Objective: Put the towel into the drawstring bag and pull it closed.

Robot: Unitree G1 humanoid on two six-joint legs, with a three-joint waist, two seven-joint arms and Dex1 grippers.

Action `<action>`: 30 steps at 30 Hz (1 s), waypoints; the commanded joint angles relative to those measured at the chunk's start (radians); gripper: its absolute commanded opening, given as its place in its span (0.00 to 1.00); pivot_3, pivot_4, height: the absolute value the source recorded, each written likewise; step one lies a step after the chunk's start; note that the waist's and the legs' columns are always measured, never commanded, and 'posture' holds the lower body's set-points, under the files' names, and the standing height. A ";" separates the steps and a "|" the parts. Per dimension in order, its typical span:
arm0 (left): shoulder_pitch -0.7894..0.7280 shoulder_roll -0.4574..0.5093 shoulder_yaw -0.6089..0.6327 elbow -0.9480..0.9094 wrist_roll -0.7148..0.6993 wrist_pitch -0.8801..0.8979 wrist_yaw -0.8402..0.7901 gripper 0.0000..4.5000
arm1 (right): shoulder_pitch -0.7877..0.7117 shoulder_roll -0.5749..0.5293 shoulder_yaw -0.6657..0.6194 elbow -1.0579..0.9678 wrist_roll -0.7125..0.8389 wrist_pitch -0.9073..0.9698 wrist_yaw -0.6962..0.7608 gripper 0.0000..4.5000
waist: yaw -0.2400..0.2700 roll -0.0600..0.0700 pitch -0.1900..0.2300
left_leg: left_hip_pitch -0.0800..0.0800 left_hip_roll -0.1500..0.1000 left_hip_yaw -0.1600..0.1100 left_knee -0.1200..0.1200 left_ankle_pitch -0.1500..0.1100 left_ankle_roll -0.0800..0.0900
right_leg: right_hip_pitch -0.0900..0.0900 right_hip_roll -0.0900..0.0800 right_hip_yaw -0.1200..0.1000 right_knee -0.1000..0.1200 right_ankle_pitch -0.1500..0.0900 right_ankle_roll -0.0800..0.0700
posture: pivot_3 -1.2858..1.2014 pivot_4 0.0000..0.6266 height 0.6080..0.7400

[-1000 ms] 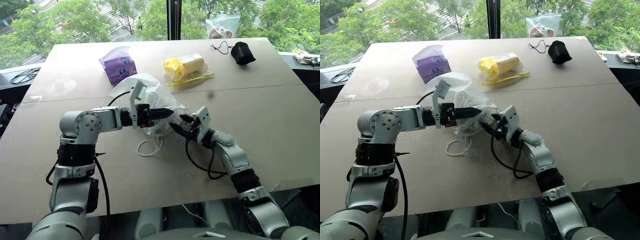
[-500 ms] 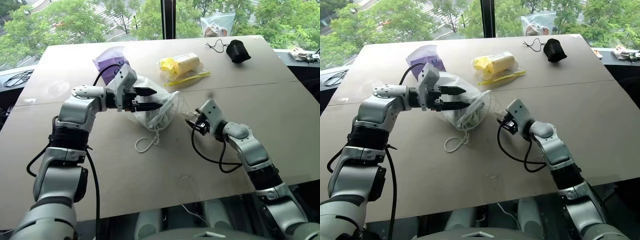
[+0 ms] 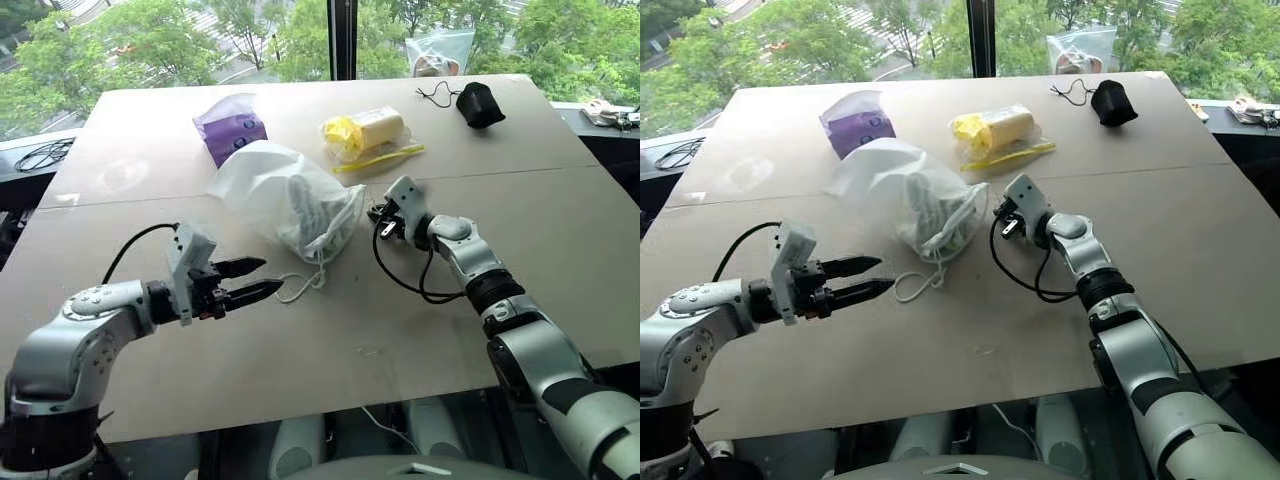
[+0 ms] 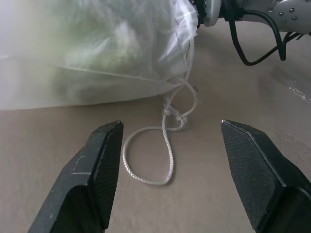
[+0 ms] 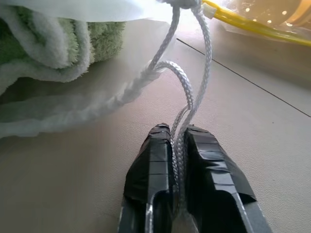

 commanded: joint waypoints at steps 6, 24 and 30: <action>-0.124 -0.240 -0.356 0.309 0.365 -0.341 0.218 0.73 | 0.190 -0.103 -0.068 -0.486 0.066 0.150 0.024 0.00 | 0.021 0.009 -0.004 | -0.001 0.000 -0.001 0.000 0.000 0.000 | 0.000 0.000 -0.001 0.000 0.000 -0.001 | 0.52 0.24 1.00; -0.237 -0.162 -0.035 0.376 0.453 -0.947 0.349 0.01 | 0.148 -0.239 -0.205 -0.934 0.099 0.274 -0.091 0.00 | 0.002 0.018 -0.009 | -0.003 0.003 0.001 0.000 -0.003 0.006 | -0.005 0.004 -0.001 0.001 0.000 0.001 | 0.52 0.24 1.00; -0.670 0.033 0.047 0.618 0.482 -0.996 0.400 0.01 | -0.137 -0.440 -0.211 -0.917 0.050 0.203 0.000 0.00 | 0.015 0.013 0.001 | -0.008 0.000 0.000 0.002 -0.003 0.006 | -0.006 0.003 -0.003 -0.001 0.002 0.004 | 0.52 0.24 1.00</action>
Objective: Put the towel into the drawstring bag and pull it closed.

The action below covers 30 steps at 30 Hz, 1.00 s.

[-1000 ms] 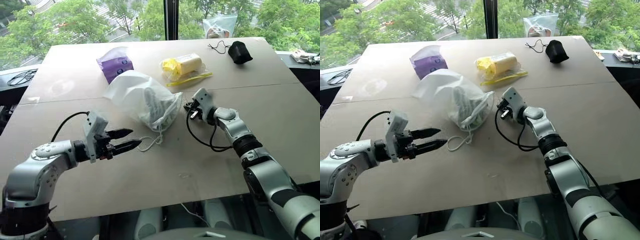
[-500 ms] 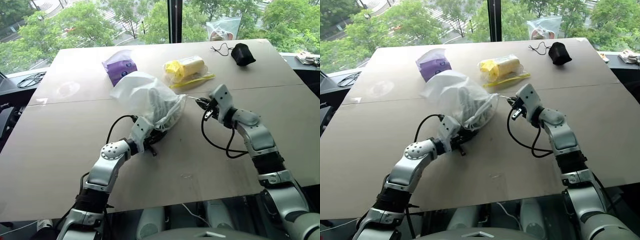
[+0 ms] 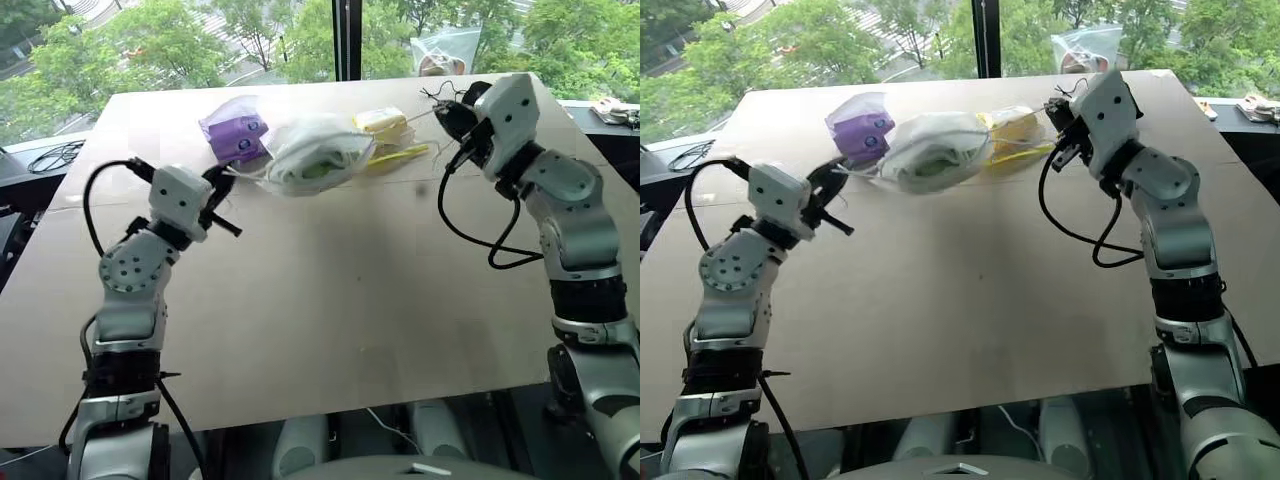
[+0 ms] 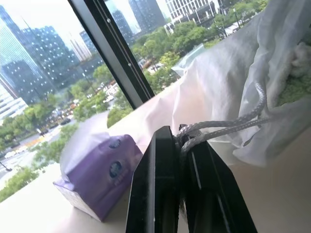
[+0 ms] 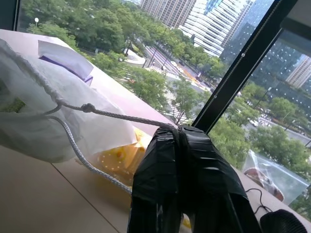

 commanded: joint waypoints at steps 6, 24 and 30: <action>-0.312 0.104 0.038 0.250 -0.006 -0.027 -0.002 0.01 | -0.235 -0.168 -0.033 -0.010 -0.009 -0.034 0.089 0.00 | -0.011 -0.003 0.000 | -0.005 -0.001 0.006 -0.001 0.001 -0.003 | -0.003 -0.002 0.000 -0.004 -0.003 0.006 | 0.52 0.24 1.00; -0.274 0.136 -0.009 0.356 -0.005 0.031 -0.100 0.01 | 0.022 -0.335 -0.203 0.021 -0.044 -0.042 -0.034 0.00 | -0.011 -0.008 0.008 | -0.005 0.002 0.015 0.003 0.001 -0.002 | -0.003 -0.003 -0.002 0.000 -0.003 0.006 | 0.52 0.24 1.00; -0.327 0.226 0.110 0.658 -0.010 0.047 0.108 0.01 | 0.078 -0.477 -0.300 0.400 -0.153 -0.172 -0.236 0.00 | -0.011 -0.010 0.009 | 0.000 0.002 0.018 0.000 0.001 -0.002 | -0.001 -0.002 0.001 -0.001 -0.003 0.005 | 0.52 0.24 1.00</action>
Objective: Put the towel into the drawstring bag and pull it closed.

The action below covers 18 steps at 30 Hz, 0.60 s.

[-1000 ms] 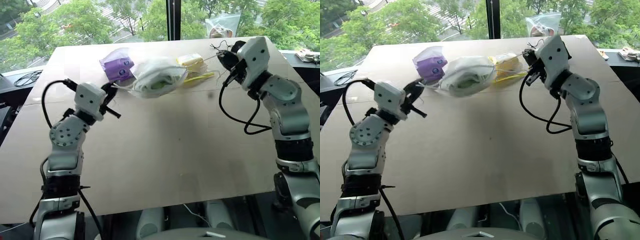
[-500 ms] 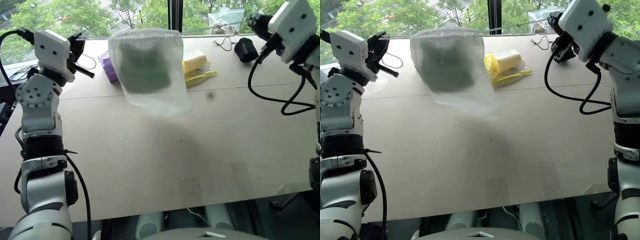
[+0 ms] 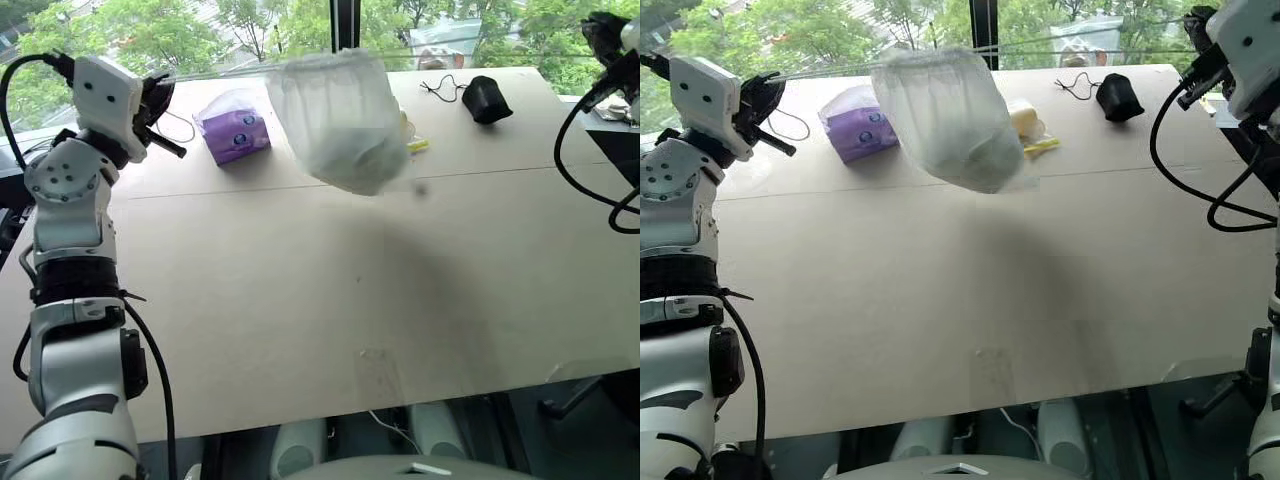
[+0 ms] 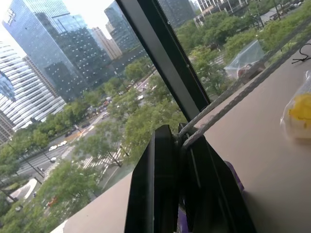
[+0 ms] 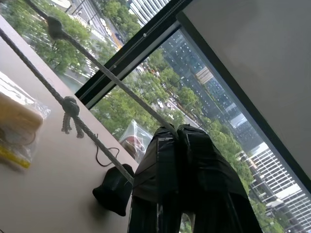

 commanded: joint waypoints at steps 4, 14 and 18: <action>0.040 0.080 0.147 0.116 -0.078 -0.033 0.053 0.01 | 0.071 -0.132 -0.160 0.236 0.007 -0.086 -0.083 0.00 | 0.000 0.000 0.000 | 0.000 0.000 0.001 0.000 0.000 0.000 | 0.000 0.000 0.001 -0.001 0.000 0.000 | 0.52 0.24 1.00; 0.547 -0.159 -0.042 -0.541 -0.288 0.252 -0.192 0.01 | 0.631 0.065 0.078 -0.573 0.414 0.229 0.252 0.00 | 0.000 -0.001 -0.002 | 0.005 0.004 0.000 -0.001 0.000 0.000 | 0.002 0.000 0.004 0.001 -0.001 0.001 | 0.52 0.24 1.00; 0.643 -0.162 -0.076 -0.626 -0.337 0.377 -0.263 0.23 | 0.655 0.150 0.156 -0.557 0.347 0.199 0.203 0.07 | 0.002 -0.005 -0.003 | 0.008 0.006 -0.002 0.002 -0.003 0.005 | 0.004 0.000 0.002 0.001 -0.002 -0.005 | 0.52 0.24 1.00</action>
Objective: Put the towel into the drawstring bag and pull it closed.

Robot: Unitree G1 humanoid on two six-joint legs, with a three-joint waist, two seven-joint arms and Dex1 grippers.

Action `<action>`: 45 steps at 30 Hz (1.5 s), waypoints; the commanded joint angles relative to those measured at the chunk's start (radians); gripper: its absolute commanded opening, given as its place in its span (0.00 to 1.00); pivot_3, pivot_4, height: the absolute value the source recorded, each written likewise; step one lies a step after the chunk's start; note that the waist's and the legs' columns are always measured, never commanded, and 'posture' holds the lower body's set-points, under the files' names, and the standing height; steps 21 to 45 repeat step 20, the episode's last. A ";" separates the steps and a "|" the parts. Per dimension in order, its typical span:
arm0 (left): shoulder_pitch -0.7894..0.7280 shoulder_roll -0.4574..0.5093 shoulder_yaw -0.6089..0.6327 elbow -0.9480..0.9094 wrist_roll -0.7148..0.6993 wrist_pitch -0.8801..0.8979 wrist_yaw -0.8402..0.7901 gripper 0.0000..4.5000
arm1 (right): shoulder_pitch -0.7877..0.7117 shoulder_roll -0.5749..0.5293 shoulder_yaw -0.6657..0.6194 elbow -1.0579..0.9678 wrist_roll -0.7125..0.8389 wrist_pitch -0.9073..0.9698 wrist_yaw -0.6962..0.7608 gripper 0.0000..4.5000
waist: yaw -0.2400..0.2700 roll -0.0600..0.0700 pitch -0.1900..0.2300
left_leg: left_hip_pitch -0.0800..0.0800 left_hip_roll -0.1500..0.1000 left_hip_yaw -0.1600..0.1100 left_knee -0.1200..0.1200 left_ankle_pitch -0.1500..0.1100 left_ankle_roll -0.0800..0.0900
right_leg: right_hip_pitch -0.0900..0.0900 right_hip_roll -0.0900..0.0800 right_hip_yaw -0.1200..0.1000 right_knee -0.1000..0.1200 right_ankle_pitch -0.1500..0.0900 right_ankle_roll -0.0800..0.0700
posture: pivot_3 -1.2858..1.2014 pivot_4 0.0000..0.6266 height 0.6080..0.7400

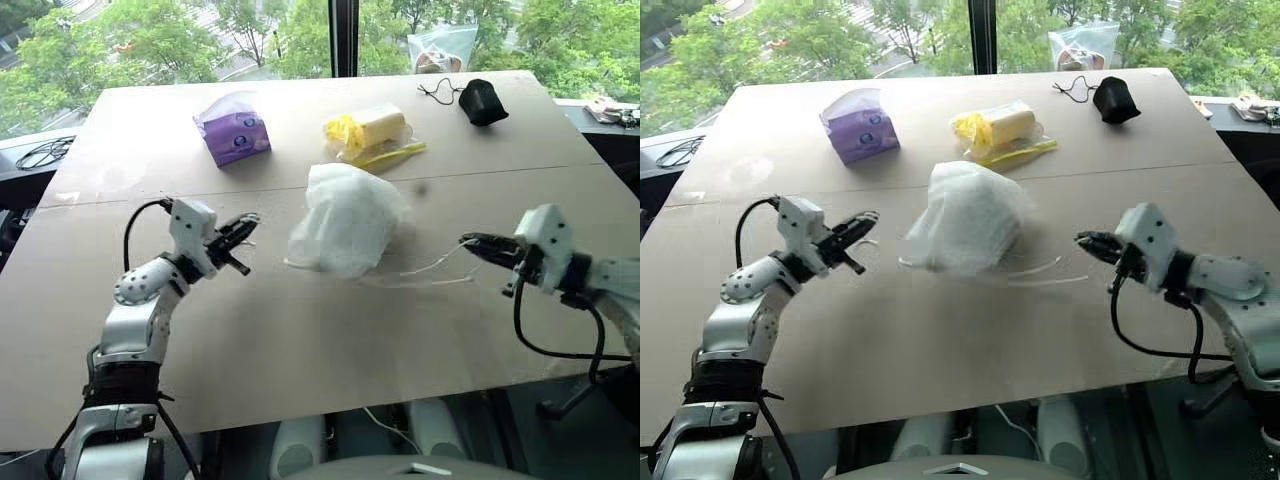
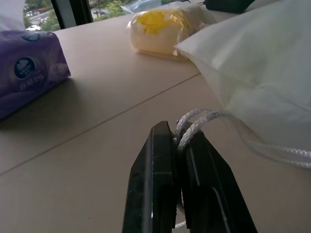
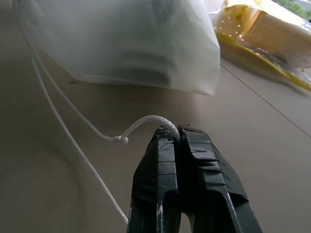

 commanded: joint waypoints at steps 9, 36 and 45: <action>0.428 0.188 0.296 -0.393 -0.234 0.277 -0.196 1.00 | 0.452 -0.068 -0.361 -0.271 0.151 0.105 0.109 0.95 | 0.006 0.002 -0.002 | -0.003 0.002 -0.001 -0.002 0.001 -0.005 | -0.002 -0.002 0.000 -0.001 0.000 -0.001 | 0.52 0.24 1.00; 0.628 0.131 0.380 -0.611 -0.249 0.323 -0.129 1.00 | 0.320 -0.014 -0.389 -0.058 0.064 -0.003 0.048 0.99 | 0.007 0.002 -0.004 | 0.000 0.002 0.000 -0.002 -0.005 -0.005 | -0.002 -0.005 -0.001 -0.003 -0.001 0.000 | 0.52 0.24 1.00; 0.628 0.131 0.380 -0.611 -0.249 0.323 -0.129 1.00 | 0.320 -0.014 -0.389 -0.058 0.064 -0.003 0.048 0.99 | 0.007 0.002 -0.004 | 0.000 0.002 0.000 -0.002 -0.005 -0.005 | -0.002 -0.005 -0.001 -0.003 -0.001 0.000 | 0.52 0.24 1.00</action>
